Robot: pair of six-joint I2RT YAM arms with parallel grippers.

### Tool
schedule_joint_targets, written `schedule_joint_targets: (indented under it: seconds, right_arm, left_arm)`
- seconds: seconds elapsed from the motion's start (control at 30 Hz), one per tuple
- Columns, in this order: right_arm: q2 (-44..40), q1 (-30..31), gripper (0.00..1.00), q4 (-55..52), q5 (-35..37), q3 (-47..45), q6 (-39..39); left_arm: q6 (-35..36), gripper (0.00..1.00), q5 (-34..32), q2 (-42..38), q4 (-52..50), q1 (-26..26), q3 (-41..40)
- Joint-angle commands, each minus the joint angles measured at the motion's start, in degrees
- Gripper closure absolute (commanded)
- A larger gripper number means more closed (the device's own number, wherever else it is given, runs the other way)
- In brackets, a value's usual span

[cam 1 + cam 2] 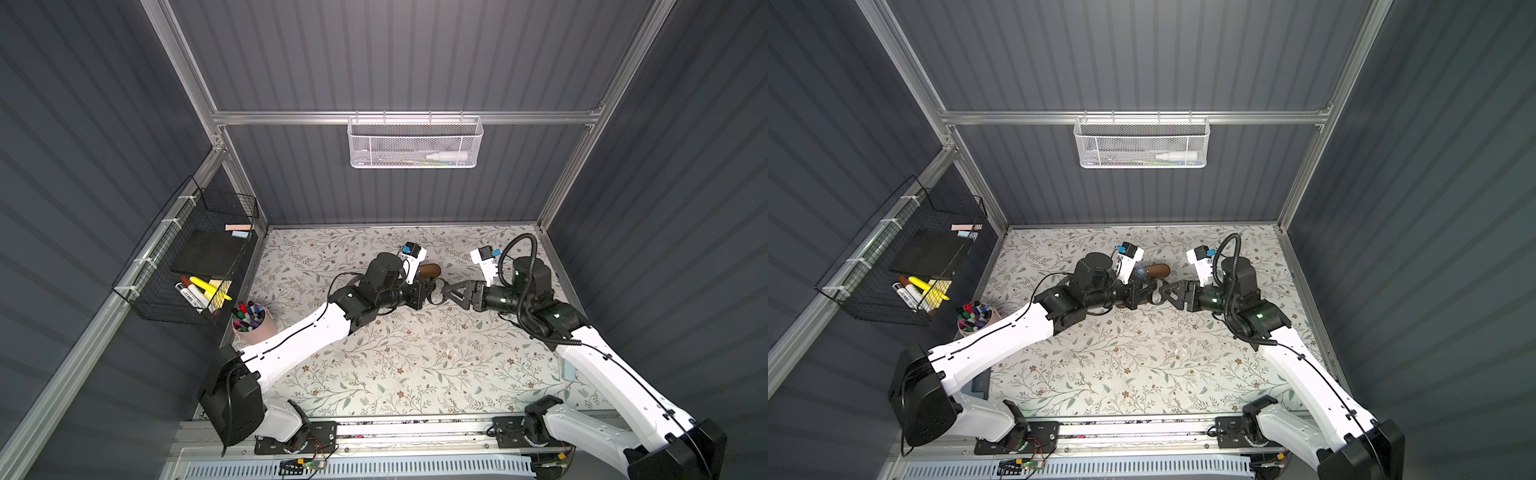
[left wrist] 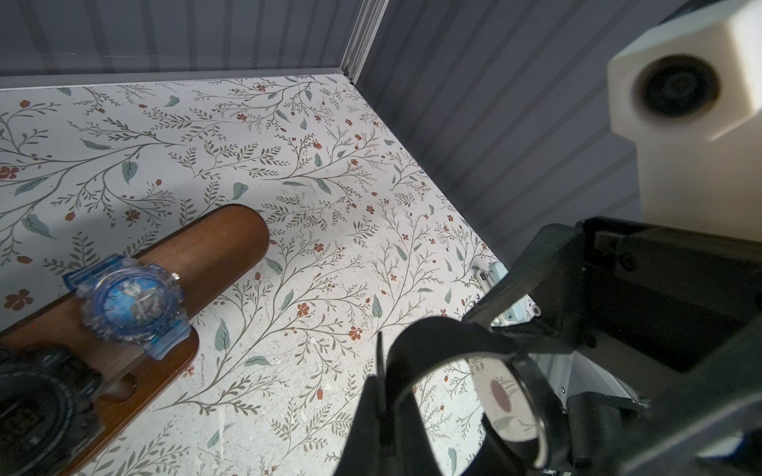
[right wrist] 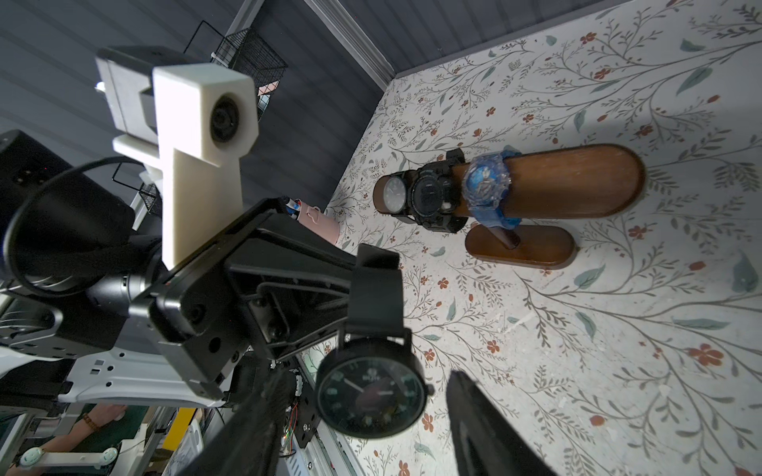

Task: Place watch on stand
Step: Pick up the watch at the center of the board.

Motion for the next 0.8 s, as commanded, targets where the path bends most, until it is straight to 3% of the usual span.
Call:
schedule_joint_targets:
  seconds: [0.0,0.3,0.77]
  right_arm:
    - [0.1,-0.2,0.36,0.2,-0.3,1.7,-0.5]
    - [2.3,-0.2,0.36,1.0,-1.7,2.4,0.0]
    - [3.5,-0.1,0.46,1.1,-4.6,1.6,0.6]
  left_arm:
    - [1.4,1.00,0.8,-0.1,0.9,0.4,-1.0]
    - [1.7,1.00,0.7,-0.3,0.6,0.3,-0.9]
    - [2.3,1.00,0.0,0.2,-0.1,0.4,-0.5]
